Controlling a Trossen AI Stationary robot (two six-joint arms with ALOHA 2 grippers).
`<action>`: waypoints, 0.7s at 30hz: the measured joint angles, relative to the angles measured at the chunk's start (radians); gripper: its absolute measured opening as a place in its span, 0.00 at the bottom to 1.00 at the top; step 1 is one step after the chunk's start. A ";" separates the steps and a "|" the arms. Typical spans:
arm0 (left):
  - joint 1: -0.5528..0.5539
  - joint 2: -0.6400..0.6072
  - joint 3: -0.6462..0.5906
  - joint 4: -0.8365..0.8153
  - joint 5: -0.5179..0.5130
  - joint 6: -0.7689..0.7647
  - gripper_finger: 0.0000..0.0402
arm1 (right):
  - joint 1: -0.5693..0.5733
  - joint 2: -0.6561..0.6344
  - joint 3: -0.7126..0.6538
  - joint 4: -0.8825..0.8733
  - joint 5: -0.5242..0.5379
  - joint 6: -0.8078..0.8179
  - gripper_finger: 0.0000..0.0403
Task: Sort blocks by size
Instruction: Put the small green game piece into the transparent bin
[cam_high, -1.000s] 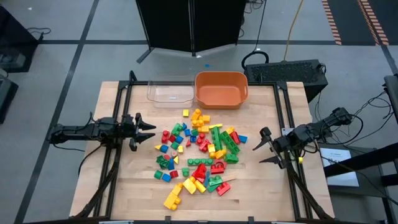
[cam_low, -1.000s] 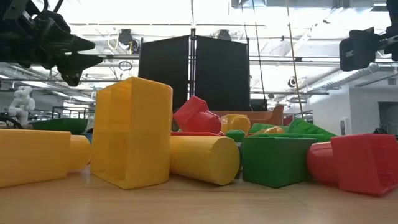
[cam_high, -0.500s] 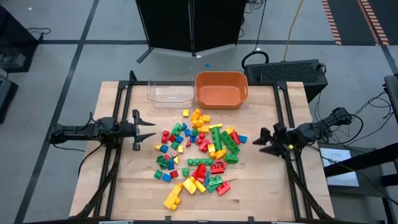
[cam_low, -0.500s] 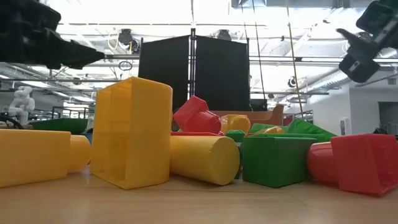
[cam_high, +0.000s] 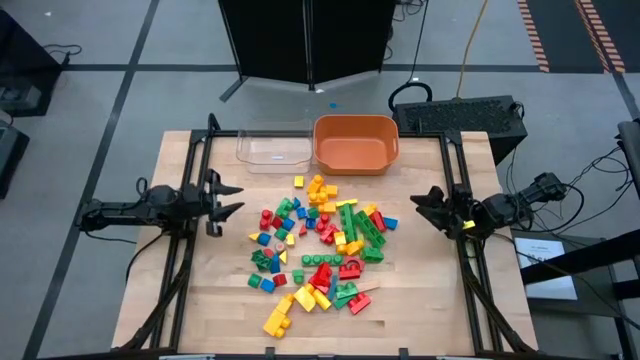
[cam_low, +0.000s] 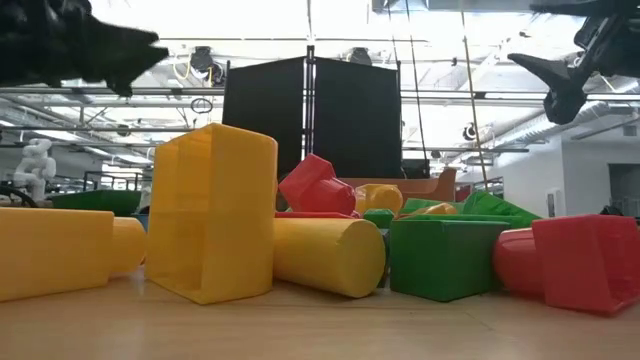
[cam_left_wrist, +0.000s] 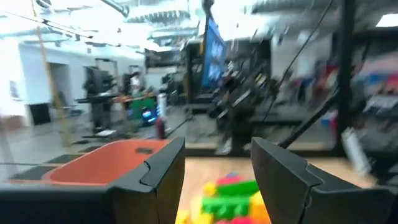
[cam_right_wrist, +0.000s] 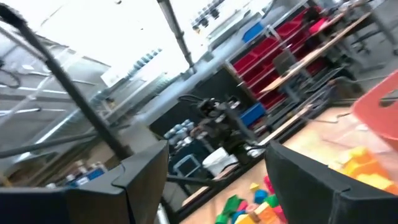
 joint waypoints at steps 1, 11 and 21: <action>0.000 0.000 0.000 0.017 0.019 -0.018 0.47 | 0.000 0.000 0.000 0.000 0.011 0.000 0.65; 0.000 0.001 0.002 0.343 0.144 -0.451 0.47 | 0.000 0.000 0.000 0.060 0.035 -0.001 0.65; 0.000 0.003 0.003 0.488 0.049 -0.465 0.47 | -0.001 0.000 0.000 0.074 0.035 -0.022 0.65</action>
